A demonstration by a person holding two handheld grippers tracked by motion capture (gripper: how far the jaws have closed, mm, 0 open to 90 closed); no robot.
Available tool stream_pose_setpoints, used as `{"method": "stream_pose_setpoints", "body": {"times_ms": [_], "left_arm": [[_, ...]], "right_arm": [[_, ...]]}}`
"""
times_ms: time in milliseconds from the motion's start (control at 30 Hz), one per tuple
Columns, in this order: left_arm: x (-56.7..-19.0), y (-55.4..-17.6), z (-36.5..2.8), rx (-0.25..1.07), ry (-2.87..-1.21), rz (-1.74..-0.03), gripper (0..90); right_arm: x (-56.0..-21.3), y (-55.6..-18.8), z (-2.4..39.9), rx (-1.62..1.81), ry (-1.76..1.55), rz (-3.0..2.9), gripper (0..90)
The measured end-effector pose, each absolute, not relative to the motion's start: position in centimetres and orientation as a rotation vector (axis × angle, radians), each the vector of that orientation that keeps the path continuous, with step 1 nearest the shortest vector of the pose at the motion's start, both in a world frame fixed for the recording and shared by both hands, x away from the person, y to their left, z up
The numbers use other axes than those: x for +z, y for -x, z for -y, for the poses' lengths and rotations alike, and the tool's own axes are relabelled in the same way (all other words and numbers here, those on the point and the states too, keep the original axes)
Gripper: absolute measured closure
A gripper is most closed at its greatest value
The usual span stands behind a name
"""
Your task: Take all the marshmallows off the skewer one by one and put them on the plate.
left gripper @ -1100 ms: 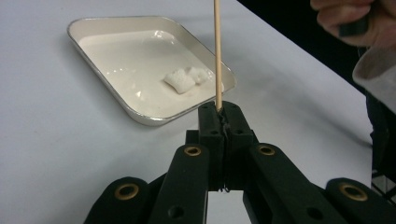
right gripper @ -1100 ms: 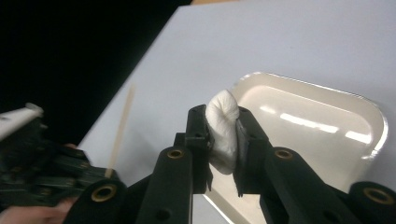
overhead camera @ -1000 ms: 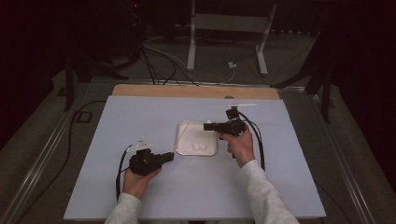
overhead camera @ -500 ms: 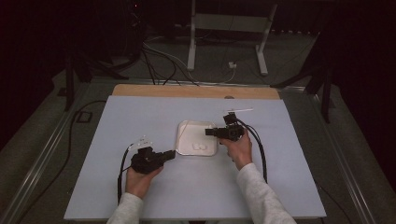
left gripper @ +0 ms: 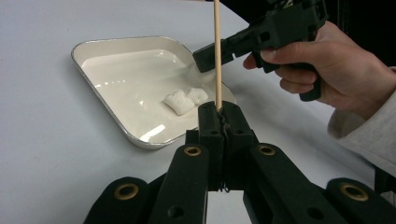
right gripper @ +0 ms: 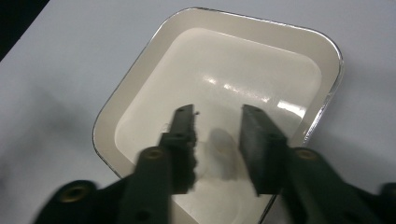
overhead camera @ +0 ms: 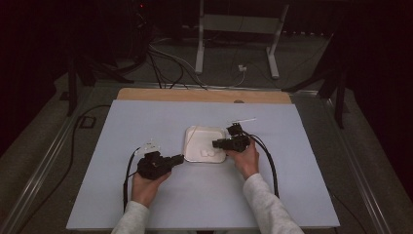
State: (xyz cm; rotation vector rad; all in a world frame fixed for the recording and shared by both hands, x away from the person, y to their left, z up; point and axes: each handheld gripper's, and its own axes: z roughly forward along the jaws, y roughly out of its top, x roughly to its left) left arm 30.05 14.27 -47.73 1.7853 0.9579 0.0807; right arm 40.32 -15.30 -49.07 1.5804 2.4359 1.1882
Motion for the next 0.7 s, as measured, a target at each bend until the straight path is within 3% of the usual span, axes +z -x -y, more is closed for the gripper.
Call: {"method": "stream_pose_setpoints", "body": {"times_ms": [100, 400, 700], "left_arm": [[-47.6, -30.1, -14.2, 0.084, -1.778, -0.963, 90.0], [-47.2, -30.6, -13.9, 0.098, -1.763, -0.972, 90.0], [-47.4, -31.5, -12.9, 0.11, -1.752, -1.01, 90.0]], "right_arm": [[-49.0, -40.3, 15.2, 1.172, -1.584, -2.429, 48.2], [-47.6, -39.0, 15.2, 1.211, -1.521, -2.365, 14.2], [-46.0, -37.1, 15.4, 1.319, -1.405, -2.336, 1.1]]}}
